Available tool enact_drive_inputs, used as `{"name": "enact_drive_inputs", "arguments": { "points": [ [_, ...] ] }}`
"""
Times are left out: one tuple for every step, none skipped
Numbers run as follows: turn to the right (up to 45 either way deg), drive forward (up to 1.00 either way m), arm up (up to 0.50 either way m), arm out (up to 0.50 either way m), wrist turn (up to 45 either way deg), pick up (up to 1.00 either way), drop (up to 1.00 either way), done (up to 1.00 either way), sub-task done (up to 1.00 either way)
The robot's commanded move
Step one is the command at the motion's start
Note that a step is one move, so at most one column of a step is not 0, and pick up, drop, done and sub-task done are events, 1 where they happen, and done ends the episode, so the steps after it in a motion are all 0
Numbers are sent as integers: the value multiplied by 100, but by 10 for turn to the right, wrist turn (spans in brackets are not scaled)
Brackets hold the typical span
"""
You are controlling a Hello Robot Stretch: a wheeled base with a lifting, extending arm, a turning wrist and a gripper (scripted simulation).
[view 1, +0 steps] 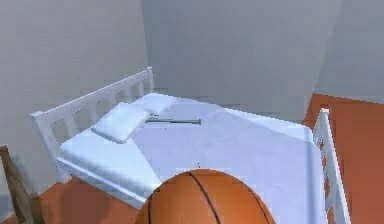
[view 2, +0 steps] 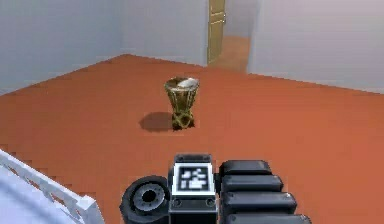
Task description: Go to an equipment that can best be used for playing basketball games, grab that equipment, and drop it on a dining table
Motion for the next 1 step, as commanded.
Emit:
{"name": "enact_drive_inputs", "arguments": {
  "points": [
    [150,0,0,0,0,0,0,0,0]
  ]
}}
